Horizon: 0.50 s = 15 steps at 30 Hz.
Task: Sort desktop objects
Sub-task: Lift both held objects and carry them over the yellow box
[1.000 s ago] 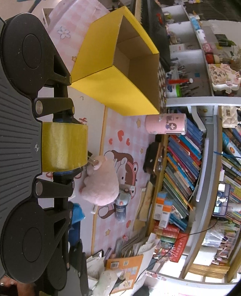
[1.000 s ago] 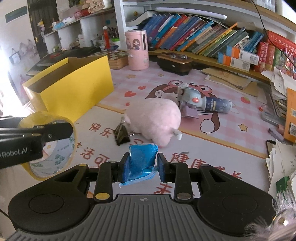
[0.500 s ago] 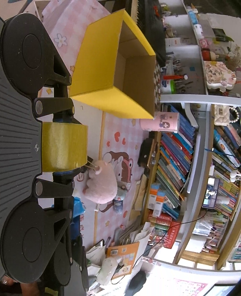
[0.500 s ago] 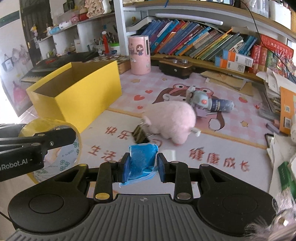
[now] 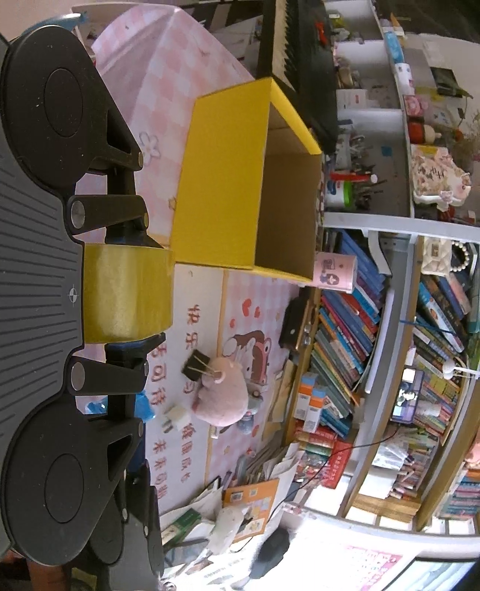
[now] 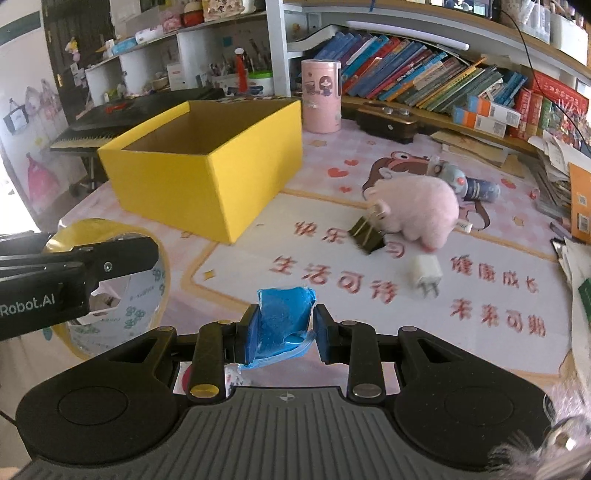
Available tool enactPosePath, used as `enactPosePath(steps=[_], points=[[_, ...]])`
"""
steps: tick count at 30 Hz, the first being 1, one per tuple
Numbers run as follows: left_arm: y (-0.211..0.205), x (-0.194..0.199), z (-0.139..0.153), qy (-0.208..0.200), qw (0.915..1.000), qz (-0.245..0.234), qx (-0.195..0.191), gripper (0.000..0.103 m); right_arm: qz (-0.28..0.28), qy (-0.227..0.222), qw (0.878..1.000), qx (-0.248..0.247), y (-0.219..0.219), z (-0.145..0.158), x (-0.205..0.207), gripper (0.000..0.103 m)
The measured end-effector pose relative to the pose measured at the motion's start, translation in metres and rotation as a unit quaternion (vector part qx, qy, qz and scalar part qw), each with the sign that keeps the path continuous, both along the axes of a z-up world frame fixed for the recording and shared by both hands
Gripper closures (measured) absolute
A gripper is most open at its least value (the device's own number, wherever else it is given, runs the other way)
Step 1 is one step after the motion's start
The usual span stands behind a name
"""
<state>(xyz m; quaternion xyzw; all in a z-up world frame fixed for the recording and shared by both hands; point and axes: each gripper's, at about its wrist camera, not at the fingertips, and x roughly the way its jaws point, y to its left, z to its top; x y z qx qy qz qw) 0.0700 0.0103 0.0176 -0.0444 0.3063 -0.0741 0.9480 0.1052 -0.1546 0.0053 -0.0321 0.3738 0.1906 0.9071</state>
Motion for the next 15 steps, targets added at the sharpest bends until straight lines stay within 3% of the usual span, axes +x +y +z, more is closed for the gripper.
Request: enactPosePath(steps=[6,15], points=[[0.022,-0.024,-0.002,0.009,0.9995,-0.029,0.005,0.063,-0.024,0.005,1.000,0.012,0.023,-0.006,-0.029,0.075],[0.055,-0.058,-0.008,0.021,0.9991,-0.035,0.012,0.063,-0.020,0.020,0.999,0.022,0.059,-0.014,-0.063,0.075]])
